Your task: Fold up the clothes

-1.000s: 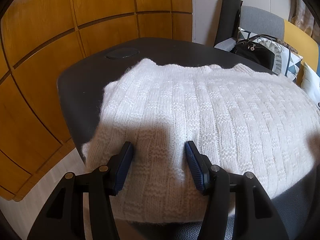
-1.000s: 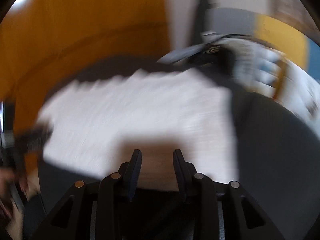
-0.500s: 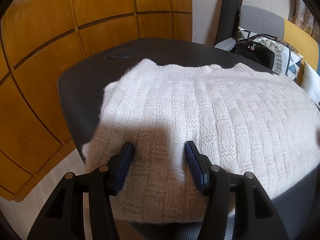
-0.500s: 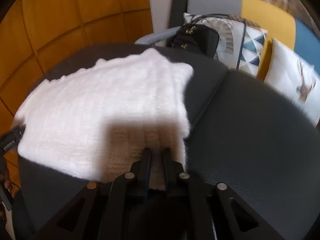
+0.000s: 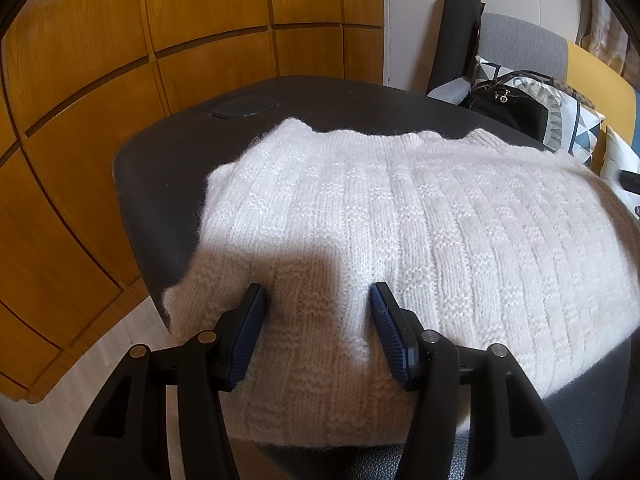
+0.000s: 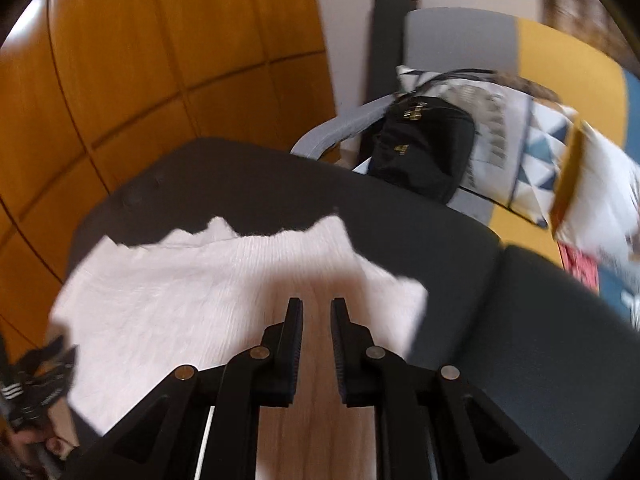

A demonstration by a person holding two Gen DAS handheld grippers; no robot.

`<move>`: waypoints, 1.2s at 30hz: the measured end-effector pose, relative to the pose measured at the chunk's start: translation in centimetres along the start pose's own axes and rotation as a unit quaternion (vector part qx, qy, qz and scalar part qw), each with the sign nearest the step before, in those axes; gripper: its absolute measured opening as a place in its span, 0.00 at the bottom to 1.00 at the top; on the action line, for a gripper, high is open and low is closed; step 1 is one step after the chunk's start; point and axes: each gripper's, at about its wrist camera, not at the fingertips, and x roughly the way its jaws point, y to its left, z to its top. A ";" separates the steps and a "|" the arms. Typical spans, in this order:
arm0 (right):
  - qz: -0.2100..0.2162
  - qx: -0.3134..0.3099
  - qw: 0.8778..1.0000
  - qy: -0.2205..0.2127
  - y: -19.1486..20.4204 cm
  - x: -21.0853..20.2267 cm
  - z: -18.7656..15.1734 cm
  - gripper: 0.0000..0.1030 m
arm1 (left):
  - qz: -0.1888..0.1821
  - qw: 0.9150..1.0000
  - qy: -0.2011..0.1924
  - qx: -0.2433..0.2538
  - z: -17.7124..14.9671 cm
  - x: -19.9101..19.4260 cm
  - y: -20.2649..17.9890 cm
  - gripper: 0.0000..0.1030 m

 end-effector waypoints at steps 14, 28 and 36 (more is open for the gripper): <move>-0.029 -0.014 0.999 -0.002 1.7 2.9 1.2 0.14 | -0.047 0.997 -0.052 -0.006 5.2 -2.0 1.4 0.55; -0.046 -0.032 0.998 0.042 3.3 8.6 1.5 0.15 | 0.002 1.000 0.019 -0.015 9.1 8.5 4.5 0.57; -0.028 -0.032 0.998 0.051 3.1 7.0 1.4 0.26 | -0.021 0.999 0.022 -0.012 9.2 7.1 5.5 0.58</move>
